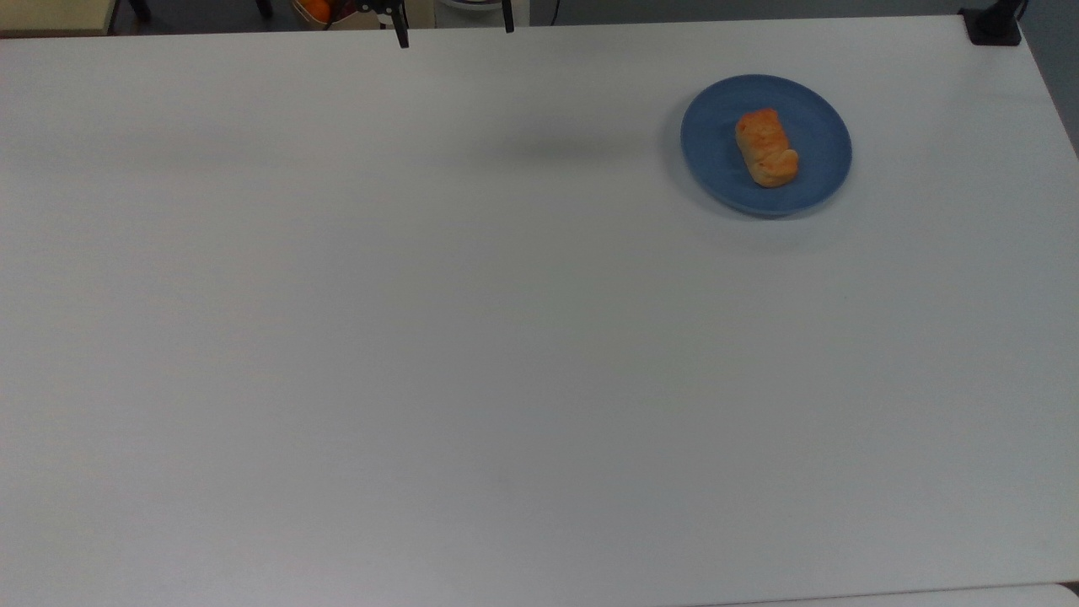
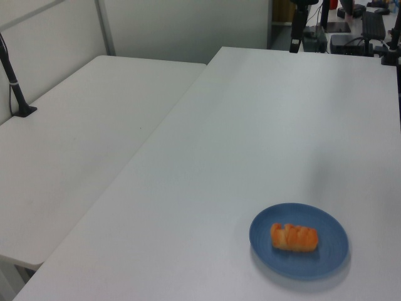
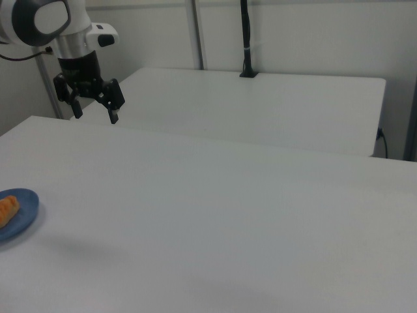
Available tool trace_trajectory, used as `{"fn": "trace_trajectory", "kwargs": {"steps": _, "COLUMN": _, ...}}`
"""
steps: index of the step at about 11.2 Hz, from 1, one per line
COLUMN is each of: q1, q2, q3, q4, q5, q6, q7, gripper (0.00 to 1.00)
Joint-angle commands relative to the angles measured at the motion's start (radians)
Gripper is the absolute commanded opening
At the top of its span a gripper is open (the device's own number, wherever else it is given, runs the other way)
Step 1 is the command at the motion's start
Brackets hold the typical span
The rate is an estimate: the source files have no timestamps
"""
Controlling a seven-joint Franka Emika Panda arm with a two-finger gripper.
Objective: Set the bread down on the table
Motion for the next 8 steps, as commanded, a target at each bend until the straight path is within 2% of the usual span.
{"fn": "trace_trajectory", "kwargs": {"steps": 1, "q1": 0.005, "q2": 0.002, "q3": 0.001, "q4": 0.016, "q5": 0.018, "q6": -0.027, "q7": 0.017, "gripper": 1.00}}
{"fn": "trace_trajectory", "kwargs": {"steps": 8, "q1": 0.008, "q2": -0.007, "q3": 0.001, "q4": 0.000, "q5": 0.018, "q6": -0.030, "q7": 0.018, "gripper": 1.00}}
